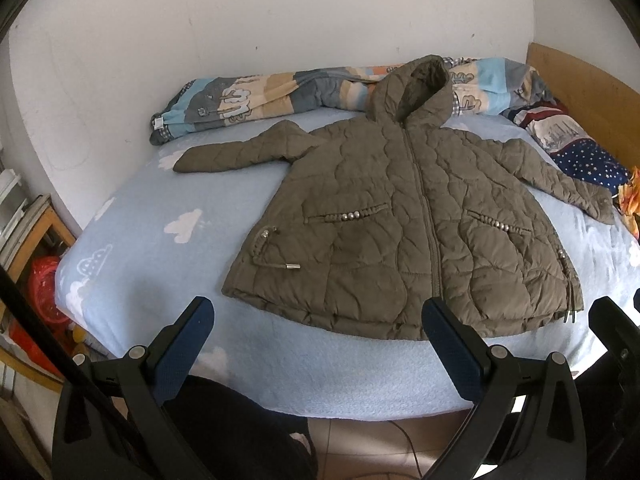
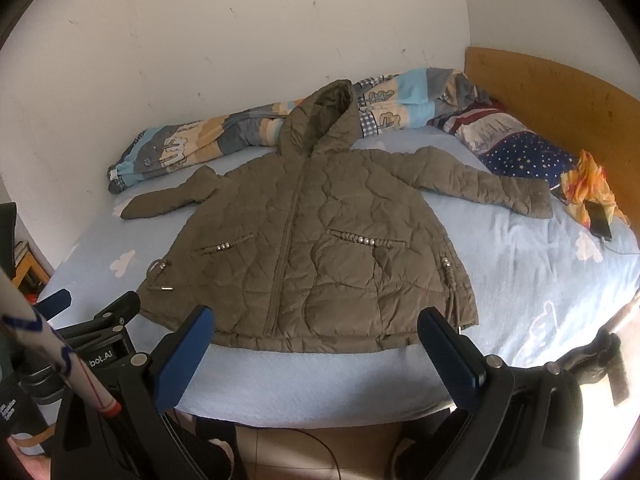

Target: Fold large clothes

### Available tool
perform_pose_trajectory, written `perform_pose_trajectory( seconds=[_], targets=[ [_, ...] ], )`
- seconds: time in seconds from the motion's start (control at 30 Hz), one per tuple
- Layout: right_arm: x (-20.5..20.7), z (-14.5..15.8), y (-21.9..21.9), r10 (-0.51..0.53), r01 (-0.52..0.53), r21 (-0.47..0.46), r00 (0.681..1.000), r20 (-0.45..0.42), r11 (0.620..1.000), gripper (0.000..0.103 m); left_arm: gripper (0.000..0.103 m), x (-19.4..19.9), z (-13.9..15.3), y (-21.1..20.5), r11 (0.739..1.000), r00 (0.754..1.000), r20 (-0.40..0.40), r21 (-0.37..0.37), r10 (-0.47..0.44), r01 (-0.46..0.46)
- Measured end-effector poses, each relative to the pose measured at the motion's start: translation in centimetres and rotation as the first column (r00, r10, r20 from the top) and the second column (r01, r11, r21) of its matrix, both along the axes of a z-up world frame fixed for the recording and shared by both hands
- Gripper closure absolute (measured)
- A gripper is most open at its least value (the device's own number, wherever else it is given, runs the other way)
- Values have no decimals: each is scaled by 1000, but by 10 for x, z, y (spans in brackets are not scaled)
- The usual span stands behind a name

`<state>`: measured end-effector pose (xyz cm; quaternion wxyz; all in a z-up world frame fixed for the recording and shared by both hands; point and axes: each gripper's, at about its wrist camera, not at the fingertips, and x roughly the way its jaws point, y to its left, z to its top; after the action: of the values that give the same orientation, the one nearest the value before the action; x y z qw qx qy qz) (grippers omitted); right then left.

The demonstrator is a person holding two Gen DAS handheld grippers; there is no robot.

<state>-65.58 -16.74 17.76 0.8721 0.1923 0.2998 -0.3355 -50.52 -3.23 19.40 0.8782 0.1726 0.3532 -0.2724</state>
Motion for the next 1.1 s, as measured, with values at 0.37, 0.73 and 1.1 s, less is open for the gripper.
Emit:
perform_pose_trajectory(
  seconds=[0.37, 0.73, 1.1],
  targets=[
    [7, -20, -16, 0, 1, 44, 999, -33, 999, 0, 0, 7, -20, -20, 999, 999, -34, 44, -17, 19],
    [14, -49, -67, -41, 51, 129, 996, -78, 990, 0, 0, 45, -37, -84, 995, 997, -33, 73, -64, 66],
    [14, -38, -270, -296, 281, 239, 955, 27, 929, 0, 0, 152, -69, -205, 997, 997, 59, 68, -47, 42]
  ],
)
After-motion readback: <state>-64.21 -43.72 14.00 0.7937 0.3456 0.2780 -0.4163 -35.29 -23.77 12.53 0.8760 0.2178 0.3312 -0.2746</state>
